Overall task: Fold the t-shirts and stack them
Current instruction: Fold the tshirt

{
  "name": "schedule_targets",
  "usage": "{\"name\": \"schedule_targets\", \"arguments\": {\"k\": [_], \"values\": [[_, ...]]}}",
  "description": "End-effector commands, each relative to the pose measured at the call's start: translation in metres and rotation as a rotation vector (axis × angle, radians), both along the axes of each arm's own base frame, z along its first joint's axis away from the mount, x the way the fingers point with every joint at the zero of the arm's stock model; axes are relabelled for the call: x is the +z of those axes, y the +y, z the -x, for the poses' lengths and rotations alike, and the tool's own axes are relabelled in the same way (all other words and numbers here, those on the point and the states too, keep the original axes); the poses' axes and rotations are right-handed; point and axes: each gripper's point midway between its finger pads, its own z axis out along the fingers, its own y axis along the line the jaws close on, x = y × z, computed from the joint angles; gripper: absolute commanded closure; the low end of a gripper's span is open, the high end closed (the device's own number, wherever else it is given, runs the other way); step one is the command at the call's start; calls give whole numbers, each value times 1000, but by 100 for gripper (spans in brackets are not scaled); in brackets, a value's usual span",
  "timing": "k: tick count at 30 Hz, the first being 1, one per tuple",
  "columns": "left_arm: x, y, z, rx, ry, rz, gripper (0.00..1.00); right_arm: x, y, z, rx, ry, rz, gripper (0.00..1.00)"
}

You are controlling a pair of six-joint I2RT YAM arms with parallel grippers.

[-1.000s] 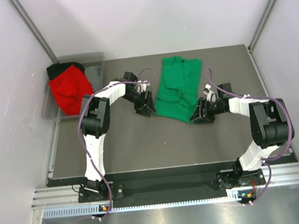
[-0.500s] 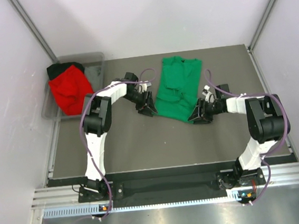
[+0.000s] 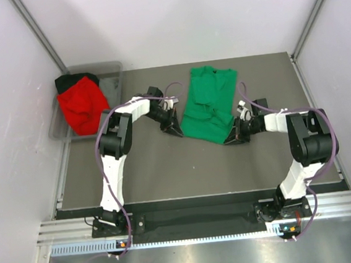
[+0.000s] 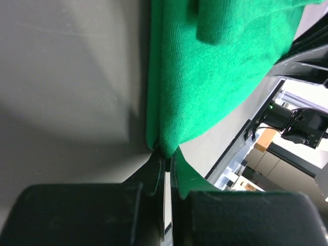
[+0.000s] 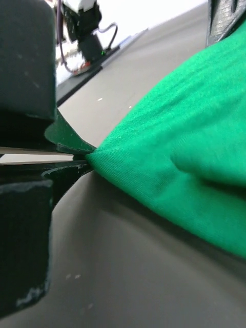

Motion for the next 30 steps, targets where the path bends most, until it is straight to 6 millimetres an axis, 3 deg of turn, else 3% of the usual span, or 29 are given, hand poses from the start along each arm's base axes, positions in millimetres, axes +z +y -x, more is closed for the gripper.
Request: {"name": "schedule_targets", "arguments": {"k": [1,2,3,5,6,8,9,19,24,30], "values": [[30,-2,-7,6,-112,34,100,36,-13,-28,39,-199,62,100],[34,-2,-3,9,-124,41,100,45,-16,-27,43,-218,75,100],[53,-2,-3,15,-169,53,100,51,-19,-28,49,-235,81,100],[64,1,4,25,-196,55,100,72,-24,-33,64,-294,95,100],[83,0,4,33,-249,68,100,79,-26,-34,68,-313,104,100],[91,1,12,38,-268,68,100,98,-30,-36,72,-371,115,100],[105,0,15,35,-307,79,100,102,-32,-35,69,-382,119,100],[136,-3,37,8,-427,57,100,151,-35,-9,70,-464,105,100],[141,-3,42,9,-444,56,100,163,-35,-5,72,-503,105,100],[133,-5,37,6,-445,49,100,143,-40,-14,65,-475,108,100]]}}
